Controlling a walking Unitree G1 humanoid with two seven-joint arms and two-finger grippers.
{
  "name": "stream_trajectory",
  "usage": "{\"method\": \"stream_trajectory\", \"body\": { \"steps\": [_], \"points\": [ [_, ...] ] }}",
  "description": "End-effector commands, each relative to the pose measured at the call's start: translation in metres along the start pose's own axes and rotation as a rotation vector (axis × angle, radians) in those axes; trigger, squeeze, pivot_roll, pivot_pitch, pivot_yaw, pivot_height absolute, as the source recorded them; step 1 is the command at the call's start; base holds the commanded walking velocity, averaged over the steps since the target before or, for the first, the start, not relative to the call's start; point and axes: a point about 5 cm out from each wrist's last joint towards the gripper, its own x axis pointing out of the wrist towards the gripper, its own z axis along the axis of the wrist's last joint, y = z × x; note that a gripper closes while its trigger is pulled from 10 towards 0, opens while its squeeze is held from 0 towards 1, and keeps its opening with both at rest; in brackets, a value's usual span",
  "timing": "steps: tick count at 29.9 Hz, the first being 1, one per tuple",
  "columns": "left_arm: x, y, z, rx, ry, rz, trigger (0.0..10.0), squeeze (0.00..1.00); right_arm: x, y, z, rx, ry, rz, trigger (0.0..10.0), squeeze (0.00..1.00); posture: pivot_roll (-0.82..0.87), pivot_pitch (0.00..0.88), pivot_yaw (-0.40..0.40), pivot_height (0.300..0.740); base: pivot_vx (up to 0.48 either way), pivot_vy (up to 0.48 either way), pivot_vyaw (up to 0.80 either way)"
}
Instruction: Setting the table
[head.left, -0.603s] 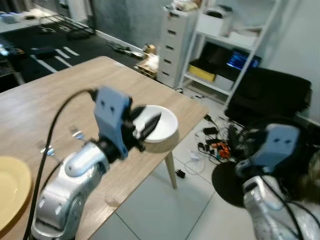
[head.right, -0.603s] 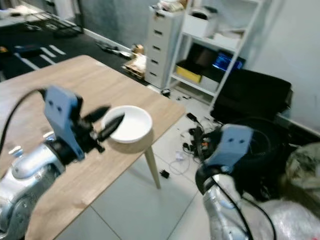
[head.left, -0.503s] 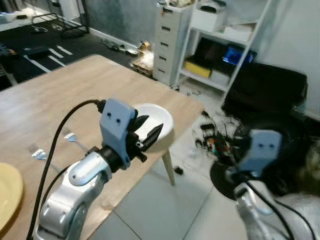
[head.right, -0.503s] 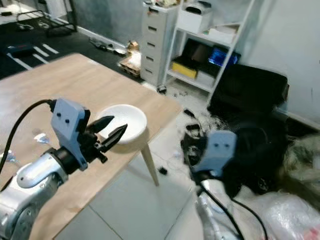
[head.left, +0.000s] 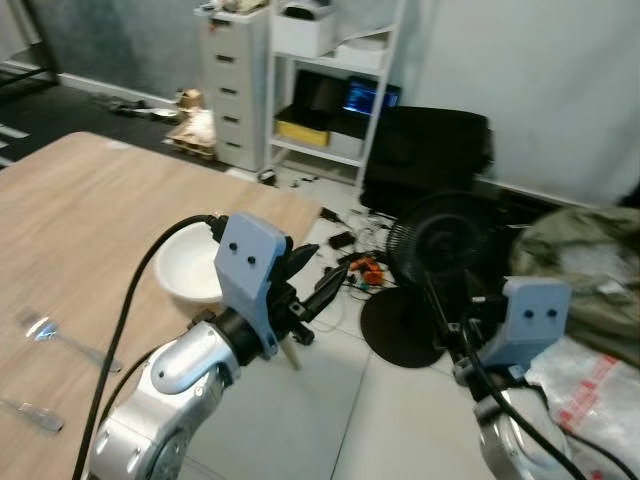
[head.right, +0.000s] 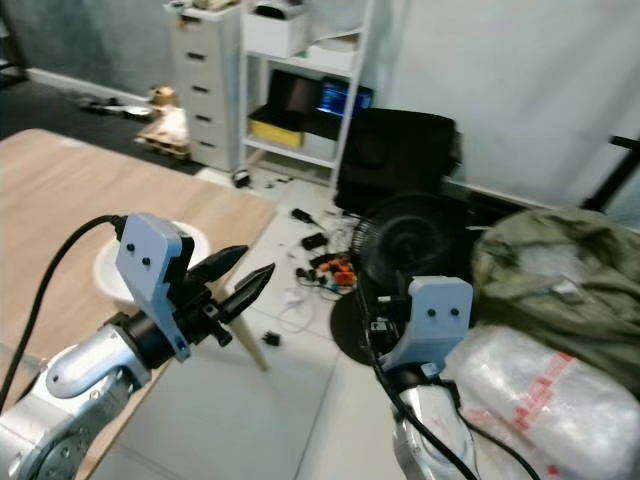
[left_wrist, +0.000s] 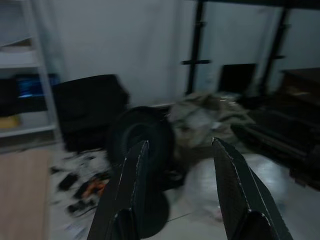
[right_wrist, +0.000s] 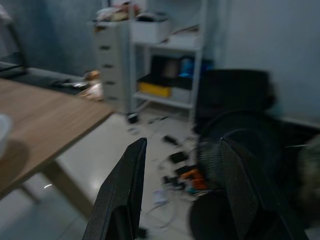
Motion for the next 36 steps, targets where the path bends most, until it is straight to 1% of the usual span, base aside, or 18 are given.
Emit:
{"method": "stream_trajectory", "body": {
  "steps": [1,2,5,7,8,9,12,15,17,19,22,28,32,33,36],
  "points": [
    [-0.003,0.000,0.000,-0.001,-0.001,-0.007,10.0,0.00,-0.004,0.000,-0.001,0.008,0.015,0.019,10.0,0.00,0.10,0.118,0.046,0.740,0.000,0.000,-0.77],
    [-0.005,0.006,-0.001,-0.012,0.005,-0.012,10.0,0.00,-0.005,-0.008,-0.002,0.022,0.028,0.032,10.0,0.00,0.09,0.117,0.048,0.740,0.000,0.000,-0.77],
    [-0.009,0.013,-0.002,-0.043,0.016,-0.041,10.0,0.00,-0.003,-0.021,-0.001,0.057,0.031,0.047,10.0,0.00,0.09,0.114,0.053,0.740,0.000,0.000,-0.77],
    [-0.009,0.013,-0.002,-0.043,0.016,-0.041,10.0,0.00,-0.003,-0.021,-0.001,0.057,0.031,0.047,10.0,0.00,0.09,0.114,0.053,0.740,0.000,0.000,-0.77],
    [-0.011,0.014,-0.003,-0.056,0.022,-0.058,10.0,0.00,-0.003,-0.022,-0.002,0.082,0.037,0.067,10.0,0.00,0.09,0.114,0.053,0.740,0.000,0.000,-0.77],
    [-0.011,0.014,-0.003,-0.056,0.022,-0.058,10.0,0.00,-0.003,-0.022,-0.002,0.082,0.037,0.067,10.0,0.00,0.09,0.114,0.053,0.740,0.000,0.000,-0.77],
    [-0.022,0.024,-0.005,-0.084,0.052,-0.142,10.0,0.00,-0.007,-0.029,-0.004,0.168,0.091,0.230,10.0,0.00,0.09,0.113,0.055,0.740,0.000,0.000,-0.76],
    [-0.025,0.026,-0.005,-0.101,0.057,-0.167,10.0,0.00,-0.008,-0.032,-0.003,0.179,0.099,0.258,10.0,0.00,0.09,0.114,0.055,0.740,0.000,0.000,-0.76],
    [-0.030,0.030,-0.007,-0.125,0.068,-0.198,10.0,0.00,-0.011,-0.033,0.001,0.185,0.107,0.313,10.0,0.00,0.09,0.115,0.057,0.740,0.000,0.000,-0.76],
    [-0.031,0.030,-0.008,-0.125,0.076,-0.206,10.0,0.00,-0.011,-0.033,0.002,0.183,0.109,0.323,10.0,0.00,0.08,0.115,0.057,0.740,0.000,0.000,-0.76],
    [-0.030,0.026,-0.016,-0.129,0.102,-0.235,10.0,0.00,-0.013,-0.030,0.001,0.195,0.121,0.338,10.0,0.00,0.08,0.117,0.058,0.740,0.000,0.000,-0.76],
    [-0.028,0.024,-0.022,-0.148,0.114,-0.252,10.0,0.00,-0.015,-0.030,-0.003,0.197,0.136,0.341,10.0,0.00,0.07,0.118,0.059,0.740,0.000,0.000,-0.75],
    [-0.025,0.025,-0.027,-0.164,0.120,-0.262,10.0,0.00,-0.017,-0.035,-0.007,0.183,0.158,0.324,10.0,0.00,0.07,0.118,0.062,0.740,0.000,0.000,-0.75],
    [-0.023,0.026,-0.027,-0.173,0.116,-0.278,10.0,0.00,-0.020,-0.038,-0.007,0.178,0.169,0.318,10.0,0.00,0.04,0.122,0.076,0.740,0.000,0.000,-0.75],
    [-0.020,0.027,-0.027,-0.180,0.110,-0.292,10.0,0.00,-0.023,-0.039,-0.007,0.159,0.179,0.313,10.0,0.00,0.03,0.124,0.085,0.740,0.000,0.000,-0.75]
  ]
}}
